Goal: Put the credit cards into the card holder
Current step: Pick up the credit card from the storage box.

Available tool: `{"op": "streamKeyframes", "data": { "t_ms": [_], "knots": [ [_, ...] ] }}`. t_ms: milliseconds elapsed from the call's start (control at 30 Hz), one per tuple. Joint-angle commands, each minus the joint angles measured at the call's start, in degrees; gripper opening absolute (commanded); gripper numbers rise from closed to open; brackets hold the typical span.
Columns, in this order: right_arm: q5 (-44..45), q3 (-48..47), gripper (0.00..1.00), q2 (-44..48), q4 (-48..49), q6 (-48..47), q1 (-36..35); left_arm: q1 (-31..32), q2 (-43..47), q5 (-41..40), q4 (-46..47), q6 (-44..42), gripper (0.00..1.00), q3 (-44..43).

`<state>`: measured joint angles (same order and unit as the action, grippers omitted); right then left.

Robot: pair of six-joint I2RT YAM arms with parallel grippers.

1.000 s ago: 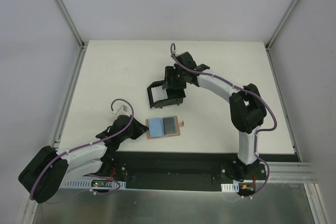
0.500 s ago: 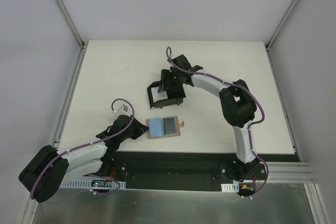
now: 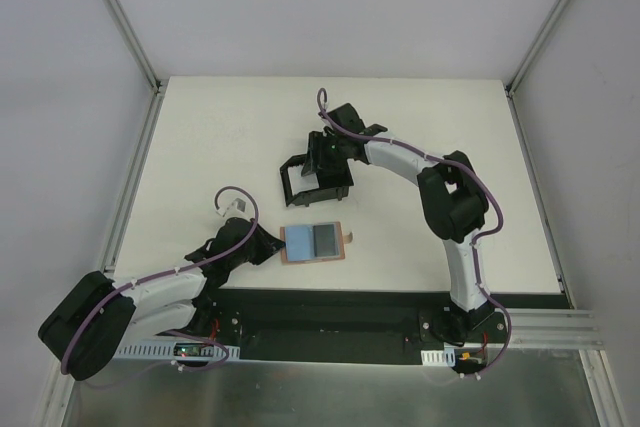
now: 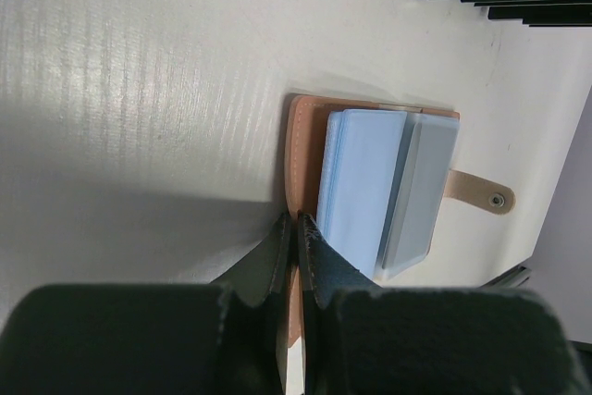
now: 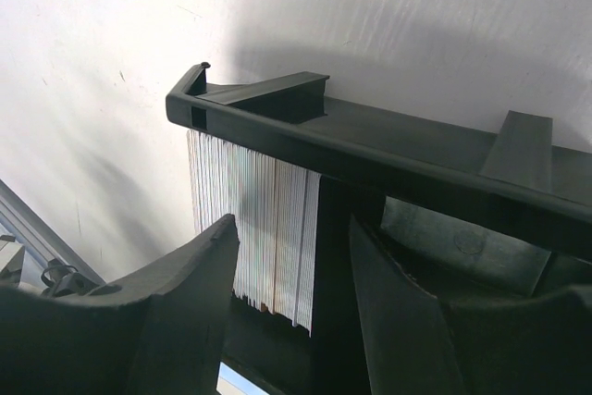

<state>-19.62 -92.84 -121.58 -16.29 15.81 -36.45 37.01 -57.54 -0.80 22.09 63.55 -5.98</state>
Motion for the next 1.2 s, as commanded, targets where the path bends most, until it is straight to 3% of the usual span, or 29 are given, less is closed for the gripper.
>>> {"op": "streamKeyframes", "data": {
  "t_ms": [0, 767, 1167],
  "knots": [
    [-1.2, -2.2, 0.52, 2.0, 1.3, 0.2, 0.1, -0.6, -1.1, 0.2, -3.9, -2.2, 0.00, 0.0],
    [0.0, 0.6, 0.29, 6.4, 1.7, -0.2, 0.1, -0.6, -2.1, 0.7, -3.6, -2.2, 0.00, -0.4],
    [5.0, 0.7, 0.05, 8.4, -1.0, -2.4, 0.1, -0.6, -2.1, 2.4, -3.7, -2.4, 0.00, -0.4]
  ]
}}
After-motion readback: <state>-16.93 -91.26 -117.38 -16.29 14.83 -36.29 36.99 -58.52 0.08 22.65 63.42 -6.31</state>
